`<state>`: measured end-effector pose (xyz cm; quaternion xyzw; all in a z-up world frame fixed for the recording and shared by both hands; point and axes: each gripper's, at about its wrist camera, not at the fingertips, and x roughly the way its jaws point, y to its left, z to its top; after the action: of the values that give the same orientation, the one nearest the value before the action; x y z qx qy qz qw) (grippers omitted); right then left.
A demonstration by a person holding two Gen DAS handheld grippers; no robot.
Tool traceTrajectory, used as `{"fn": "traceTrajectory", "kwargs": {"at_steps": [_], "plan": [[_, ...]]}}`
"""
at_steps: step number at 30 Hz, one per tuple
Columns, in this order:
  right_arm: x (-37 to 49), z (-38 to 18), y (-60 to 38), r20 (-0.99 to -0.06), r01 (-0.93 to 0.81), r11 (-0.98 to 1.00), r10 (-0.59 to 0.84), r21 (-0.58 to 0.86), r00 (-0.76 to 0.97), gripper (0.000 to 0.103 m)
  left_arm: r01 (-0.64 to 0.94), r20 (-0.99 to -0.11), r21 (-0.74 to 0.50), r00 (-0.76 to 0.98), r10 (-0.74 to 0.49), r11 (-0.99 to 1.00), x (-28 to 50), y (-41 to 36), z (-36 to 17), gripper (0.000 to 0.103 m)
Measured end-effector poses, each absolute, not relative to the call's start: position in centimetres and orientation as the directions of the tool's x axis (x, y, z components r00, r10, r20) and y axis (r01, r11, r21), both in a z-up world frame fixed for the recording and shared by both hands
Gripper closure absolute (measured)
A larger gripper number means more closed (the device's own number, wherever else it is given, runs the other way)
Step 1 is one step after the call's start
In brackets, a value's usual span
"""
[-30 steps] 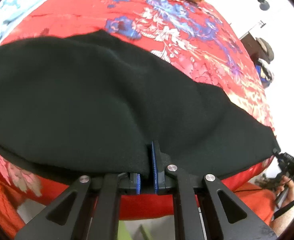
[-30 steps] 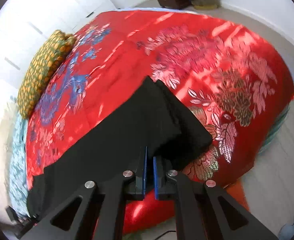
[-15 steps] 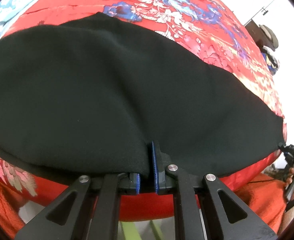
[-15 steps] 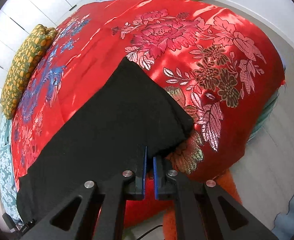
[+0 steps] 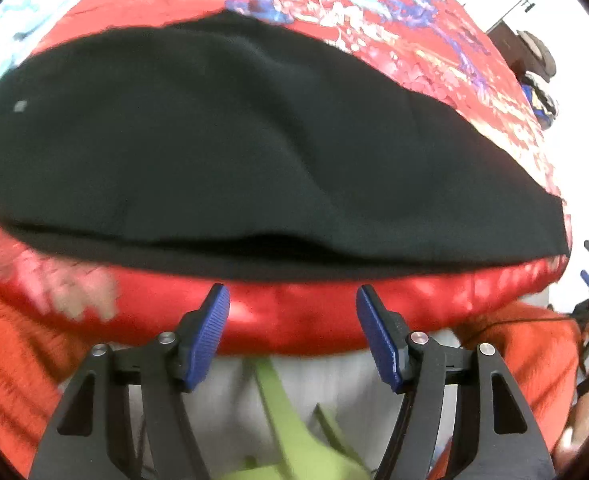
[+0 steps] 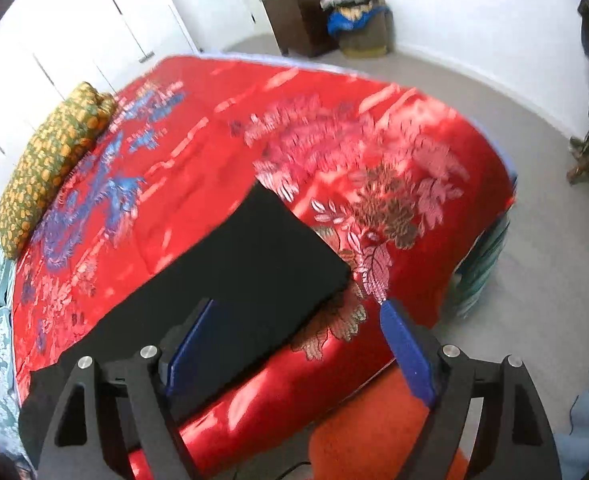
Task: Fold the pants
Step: 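Open both tools and release the stacked trouser legs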
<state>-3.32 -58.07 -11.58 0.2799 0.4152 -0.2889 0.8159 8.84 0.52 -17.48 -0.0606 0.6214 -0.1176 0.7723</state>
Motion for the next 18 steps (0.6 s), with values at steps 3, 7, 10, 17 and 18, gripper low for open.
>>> {"fn": "traceTrajectory", "kwargs": {"at_steps": [3, 7, 10, 17, 18], "plan": [[-4.0, -9.7, -55.6, -0.798, 0.689, 0.696, -0.291, 0.202, 0.528, 0.02, 0.121, -0.918, -0.206, 0.321, -0.235, 0.971, 8.1, 2.5, -14.6, 0.034], [-2.2, -8.4, -50.5, -0.763, 0.608, 0.773, -0.28, 0.181, 0.583, 0.015, 0.085, -0.862, -0.151, 0.477, -0.173, 0.985, 12.3, 4.9, -12.5, 0.014], [1.3, -9.1, -45.5, -0.779, 0.492, 0.85, -0.176, 0.189, 0.602, 0.014, 0.089, -0.866, -0.052, 0.491, -0.089, 0.995, 16.1, 5.2, -14.4, 0.018], [6.5, -12.3, -33.0, -0.799, 0.211, 0.95, 0.061, 0.231, 0.598, 0.015, 0.176, -0.947, 0.021, 0.318, -0.037, 0.984, 14.0, 4.4, -20.7, 0.035], [6.8, -13.1, -31.1, -0.813, 0.16, 0.962, 0.09, 0.22, 0.576, 0.015, 0.197, -0.945, 0.04, 0.325, -0.026, 0.98, 13.1, 4.2, -20.5, 0.035]]}}
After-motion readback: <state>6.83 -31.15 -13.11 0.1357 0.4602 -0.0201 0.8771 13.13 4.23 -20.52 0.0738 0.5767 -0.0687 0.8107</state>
